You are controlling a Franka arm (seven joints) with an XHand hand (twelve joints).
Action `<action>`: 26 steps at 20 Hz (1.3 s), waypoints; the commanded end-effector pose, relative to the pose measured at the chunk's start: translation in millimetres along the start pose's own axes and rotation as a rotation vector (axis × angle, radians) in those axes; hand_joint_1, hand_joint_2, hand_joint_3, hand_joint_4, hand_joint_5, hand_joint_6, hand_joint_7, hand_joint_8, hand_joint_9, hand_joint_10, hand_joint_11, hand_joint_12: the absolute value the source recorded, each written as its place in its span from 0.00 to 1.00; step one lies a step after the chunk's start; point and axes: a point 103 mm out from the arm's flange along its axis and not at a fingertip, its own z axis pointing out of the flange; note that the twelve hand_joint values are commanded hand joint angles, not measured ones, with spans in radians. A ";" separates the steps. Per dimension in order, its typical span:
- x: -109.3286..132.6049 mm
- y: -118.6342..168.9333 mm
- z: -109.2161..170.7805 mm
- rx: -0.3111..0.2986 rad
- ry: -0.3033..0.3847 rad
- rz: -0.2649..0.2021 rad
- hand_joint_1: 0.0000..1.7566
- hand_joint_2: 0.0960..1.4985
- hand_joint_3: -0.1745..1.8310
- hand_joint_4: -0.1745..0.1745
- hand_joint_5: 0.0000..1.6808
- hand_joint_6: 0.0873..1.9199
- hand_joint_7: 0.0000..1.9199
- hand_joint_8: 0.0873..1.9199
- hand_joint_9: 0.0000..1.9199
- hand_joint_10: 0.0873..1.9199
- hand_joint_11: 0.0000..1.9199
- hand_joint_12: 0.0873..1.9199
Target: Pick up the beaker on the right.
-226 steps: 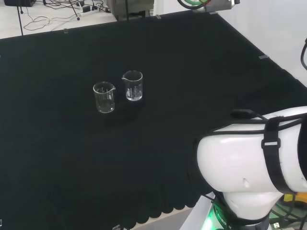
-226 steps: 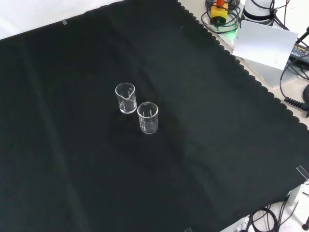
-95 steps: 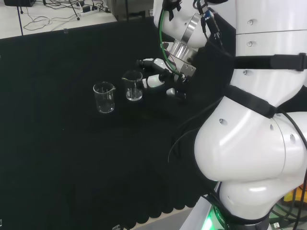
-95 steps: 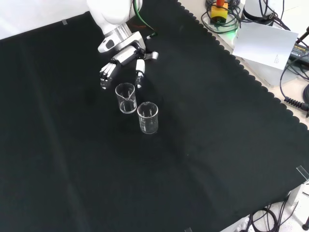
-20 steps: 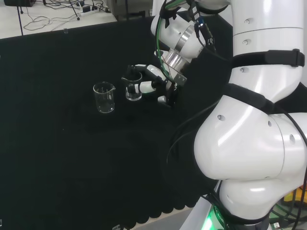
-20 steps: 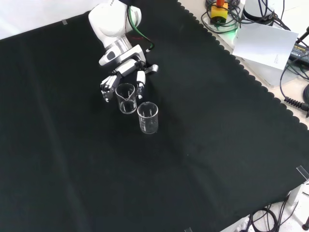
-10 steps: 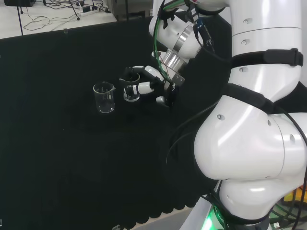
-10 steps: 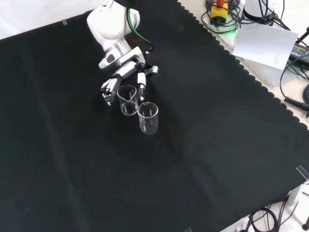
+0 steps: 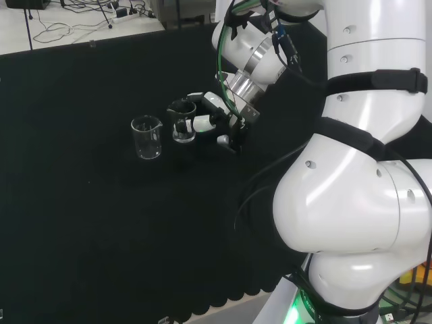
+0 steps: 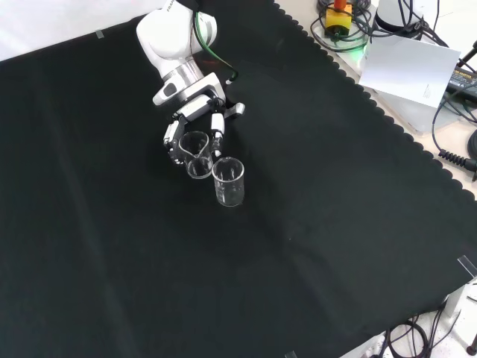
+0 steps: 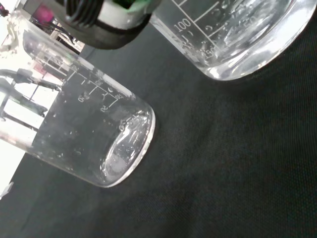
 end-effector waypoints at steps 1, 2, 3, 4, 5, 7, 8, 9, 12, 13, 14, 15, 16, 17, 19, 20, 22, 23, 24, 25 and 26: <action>4.7 5.0 -12.3 0.000 0.030 0.030 0.73 0.69 0.00 0.59 0.74 0.30 0.70 0.16 0.59 0.29 0.49 0.47; 6.0 5.0 -15.7 0.004 0.020 0.026 0.73 0.69 0.00 0.58 0.73 0.30 0.70 0.19 0.60 0.33 0.52 0.44; 7.1 4.6 -19.8 0.004 0.006 0.021 0.73 0.69 0.00 0.56 0.72 0.30 0.70 0.21 0.60 0.37 0.54 0.42; 8.5 3.8 -24.2 0.005 -0.008 0.017 0.75 0.70 0.00 0.39 0.71 0.34 0.68 0.28 0.61 0.31 0.54 0.40; 10.1 2.6 -29.1 0.003 -0.024 0.012 0.75 0.70 0.00 0.39 0.70 0.34 0.68 0.29 0.63 0.30 0.55 0.39; 13.5 -0.4 -39.3 0.002 -0.062 0.004 0.76 0.70 0.00 0.31 0.69 0.35 0.67 0.32 0.65 0.27 0.55 0.39; 15.2 -2.4 -44.8 0.000 -0.084 0.003 0.75 0.70 0.00 0.35 0.69 0.34 0.67 0.31 0.64 0.32 0.55 0.38; 17.0 -4.4 -50.1 -0.001 -0.104 0.001 0.74 0.70 0.00 0.38 0.69 0.33 0.67 0.31 0.63 0.38 0.55 0.38; 23.0 -11.5 -65.4 0.003 -0.162 -0.007 0.73 0.71 0.00 0.40 0.69 0.33 0.67 0.31 0.62 0.44 0.55 0.38; 25.0 -13.9 -69.6 0.005 -0.177 -0.010 0.73 0.71 0.00 0.40 0.69 0.33 0.67 0.31 0.61 0.45 0.55 0.38; 27.7 -16.9 -74.0 0.007 -0.193 -0.013 0.73 0.71 0.00 0.39 0.68 0.34 0.67 0.32 0.61 0.46 0.54 0.38; 30.3 -19.8 -77.8 0.011 -0.210 -0.016 0.73 0.71 0.00 0.39 0.67 0.35 0.66 0.33 0.61 0.47 0.54 0.39; 32.9 -22.6 -81.4 0.017 -0.228 -0.017 0.73 0.72 0.00 0.38 0.67 0.36 0.66 0.34 0.61 0.48 0.54 0.39; 35.7 -25.5 -84.6 0.023 -0.244 -0.016 0.73 0.72 0.00 0.38 0.66 0.37 0.66 0.35 0.61 0.49 0.54 0.39; 40.9 -30.8 -90.1 0.033 -0.274 -0.011 0.73 0.72 0.00 0.38 0.66 0.37 0.65 0.35 0.61 0.49 0.53 0.40; 43.3 -33.1 -92.5 0.041 -0.286 -0.008 0.73 0.72 0.00 0.37 0.66 0.38 0.65 0.35 0.61 0.49 0.53 0.40; 48.7 -37.3 -96.0 0.064 -0.314 -0.002 0.73 0.72 0.00 0.37 0.65 0.38 0.65 0.36 0.60 0.50 0.53 0.40; 51.7 -39.0 -97.2 0.079 -0.325 0.001 0.73 0.72 0.00 0.37 0.65 0.39 0.65 0.36 0.60 0.50 0.53 0.40; 54.8 -40.4 -97.9 0.090 -0.334 0.003 0.73 0.72 0.00 0.37 0.65 0.39 0.65 0.36 0.60 0.50 0.53 0.40; 58.0 -41.5 -98.2 0.099 -0.343 0.004 0.73 0.72 0.00 0.37 0.65 0.39 0.65 0.36 0.60 0.50 0.53 0.40; 61.7 -42.6 -98.7 0.103 -0.352 0.005 0.73 0.72 0.00 0.37 0.65 0.39 0.65 0.36 0.60 0.50 0.53 0.40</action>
